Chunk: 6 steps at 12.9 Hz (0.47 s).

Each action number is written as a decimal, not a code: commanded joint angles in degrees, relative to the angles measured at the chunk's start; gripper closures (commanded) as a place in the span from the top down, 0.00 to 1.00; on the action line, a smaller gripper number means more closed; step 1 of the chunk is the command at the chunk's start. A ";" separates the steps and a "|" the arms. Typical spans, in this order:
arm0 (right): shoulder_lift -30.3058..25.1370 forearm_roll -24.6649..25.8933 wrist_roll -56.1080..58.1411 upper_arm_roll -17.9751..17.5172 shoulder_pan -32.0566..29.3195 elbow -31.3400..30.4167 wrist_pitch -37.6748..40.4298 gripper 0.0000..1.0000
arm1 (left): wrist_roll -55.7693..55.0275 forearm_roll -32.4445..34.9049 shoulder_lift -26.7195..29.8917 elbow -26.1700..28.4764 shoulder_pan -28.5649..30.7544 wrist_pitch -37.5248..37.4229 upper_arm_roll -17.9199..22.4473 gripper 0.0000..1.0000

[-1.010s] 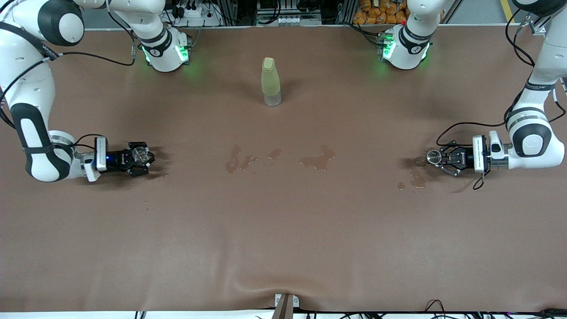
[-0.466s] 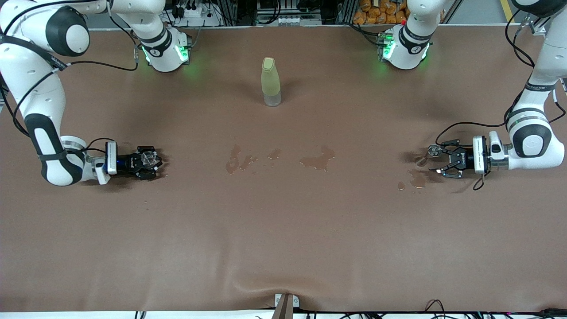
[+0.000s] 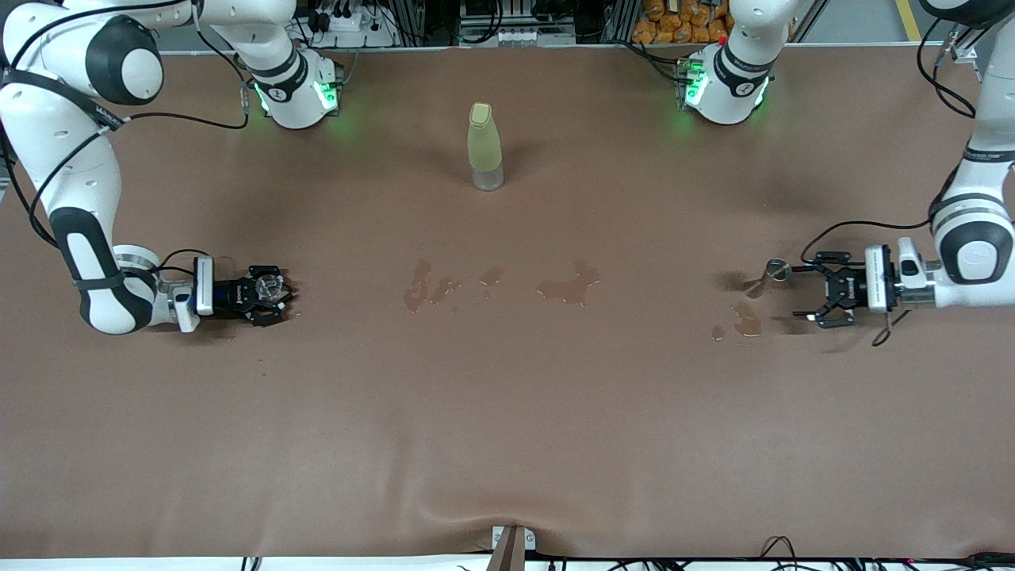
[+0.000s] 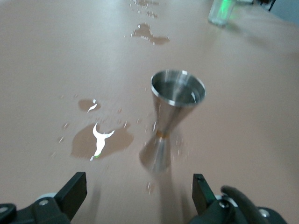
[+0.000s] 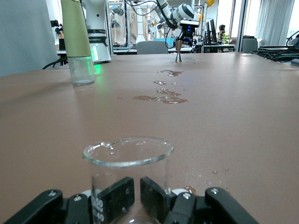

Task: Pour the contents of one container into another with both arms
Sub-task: 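Open both grippers to release the beaker and the jigger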

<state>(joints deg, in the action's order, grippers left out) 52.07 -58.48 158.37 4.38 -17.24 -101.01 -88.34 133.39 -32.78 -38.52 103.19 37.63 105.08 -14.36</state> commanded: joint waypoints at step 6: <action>0.57 -0.58 7.75 1.67 -0.16 3.80 0.36 1.00 | -27.35 13.51 11.26 -7.55 3.42 -3.48 0.13 1.00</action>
<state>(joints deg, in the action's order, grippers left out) 52.11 -58.51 158.34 4.86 -17.28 -98.87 -88.60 113.66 -23.02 -31.18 96.98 41.60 102.74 -13.89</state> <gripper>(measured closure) 0.419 0.000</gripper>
